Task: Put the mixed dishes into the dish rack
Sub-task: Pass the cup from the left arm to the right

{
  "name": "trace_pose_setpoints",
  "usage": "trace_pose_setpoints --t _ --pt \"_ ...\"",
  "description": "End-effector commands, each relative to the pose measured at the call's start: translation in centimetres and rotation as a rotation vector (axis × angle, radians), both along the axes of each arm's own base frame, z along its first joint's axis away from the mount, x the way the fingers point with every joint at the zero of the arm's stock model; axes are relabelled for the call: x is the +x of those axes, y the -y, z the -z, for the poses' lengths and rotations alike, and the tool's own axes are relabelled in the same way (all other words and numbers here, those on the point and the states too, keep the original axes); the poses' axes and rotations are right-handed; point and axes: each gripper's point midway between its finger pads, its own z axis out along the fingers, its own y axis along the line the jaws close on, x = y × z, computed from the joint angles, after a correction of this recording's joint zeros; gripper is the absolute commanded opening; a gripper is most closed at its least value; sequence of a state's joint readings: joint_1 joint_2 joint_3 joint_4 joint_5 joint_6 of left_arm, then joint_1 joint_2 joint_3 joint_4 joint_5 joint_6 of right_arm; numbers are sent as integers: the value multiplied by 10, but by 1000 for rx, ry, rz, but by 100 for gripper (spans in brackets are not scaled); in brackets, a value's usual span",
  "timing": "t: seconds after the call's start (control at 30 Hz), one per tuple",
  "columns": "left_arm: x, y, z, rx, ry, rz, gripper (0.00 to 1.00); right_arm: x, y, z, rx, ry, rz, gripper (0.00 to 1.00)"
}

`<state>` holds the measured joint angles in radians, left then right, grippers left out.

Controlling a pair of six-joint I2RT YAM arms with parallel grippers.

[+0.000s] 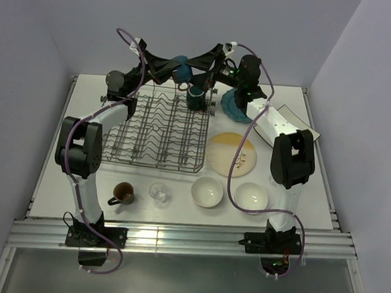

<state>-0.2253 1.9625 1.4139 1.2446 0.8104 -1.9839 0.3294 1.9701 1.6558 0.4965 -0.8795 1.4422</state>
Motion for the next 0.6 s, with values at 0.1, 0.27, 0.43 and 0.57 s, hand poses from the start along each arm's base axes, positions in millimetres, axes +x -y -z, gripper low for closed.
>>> trace_pose_setpoints --t 0.1,0.27,0.43,0.57 --pt "-72 -17 -67 -241 366 54 0 2 -10 -24 39 91 -4 100" --pt "-68 -15 -63 -229 333 55 0 1 -14 -25 10 138 1 100" --pt "-65 -14 -56 -229 289 68 0 5 -14 -27 23 148 2 100" --pt "-62 -10 -51 -206 259 90 0 9 -15 -26 24 159 0 100"
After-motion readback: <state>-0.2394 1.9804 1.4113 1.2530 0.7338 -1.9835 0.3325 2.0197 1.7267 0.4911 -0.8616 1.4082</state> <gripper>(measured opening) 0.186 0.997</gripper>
